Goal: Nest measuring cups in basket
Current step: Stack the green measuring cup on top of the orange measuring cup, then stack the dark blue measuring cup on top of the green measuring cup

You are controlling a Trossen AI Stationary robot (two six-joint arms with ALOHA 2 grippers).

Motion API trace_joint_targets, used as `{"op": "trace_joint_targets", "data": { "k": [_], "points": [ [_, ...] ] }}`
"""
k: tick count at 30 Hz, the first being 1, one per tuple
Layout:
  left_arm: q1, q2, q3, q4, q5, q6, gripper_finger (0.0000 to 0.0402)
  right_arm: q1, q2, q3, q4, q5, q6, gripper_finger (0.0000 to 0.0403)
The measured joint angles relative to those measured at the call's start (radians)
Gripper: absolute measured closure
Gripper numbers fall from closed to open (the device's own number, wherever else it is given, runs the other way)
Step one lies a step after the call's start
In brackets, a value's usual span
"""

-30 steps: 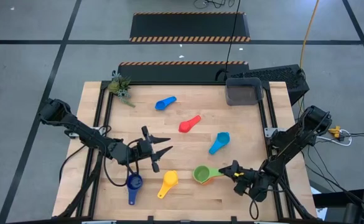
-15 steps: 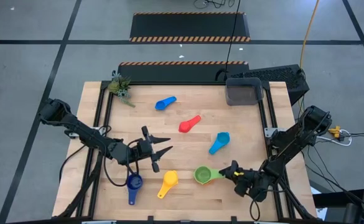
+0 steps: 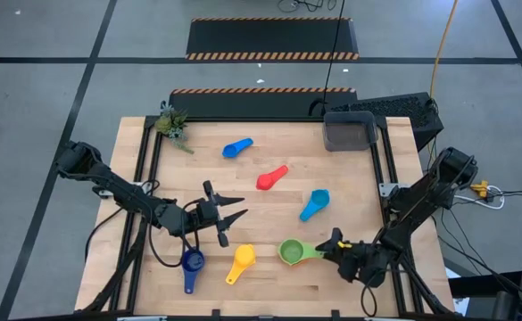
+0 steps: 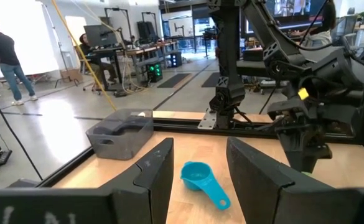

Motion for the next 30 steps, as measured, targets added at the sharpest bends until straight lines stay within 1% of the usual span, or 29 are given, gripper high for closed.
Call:
{"op": "trace_joint_targets", "data": {
  "k": [6,9,17,24,28,30],
  "points": [
    [0.001,0.0,0.0,0.0,0.0,-0.007,0.025,-0.009,-0.06,0.0,-0.113,-0.1,0.124,0.0229],
    [0.001,0.0,0.0,0.0,0.0,-0.007,0.025,-0.009,-0.071,0.0,-0.166,-0.121,0.169,0.0229],
    [0.003,0.0,0.0,0.0,0.001,-0.024,0.025,-0.008,-0.092,0.0,-0.2,-0.122,0.257,0.0229],
    [0.003,0.0,0.0,-0.018,0.011,-0.052,0.025,-0.008,-0.163,0.0,-0.196,-0.122,0.527,0.0229],
    [0.003,0.0,0.0,-0.036,0.05,-0.091,0.025,-0.008,-0.232,0.0,-0.194,-0.116,0.643,0.0229],
    [0.003,0.0,0.004,-0.053,0.084,-0.11,0.025,-0.009,-0.265,0.0,-0.187,-0.082,0.676,0.0229]
  ]
}}
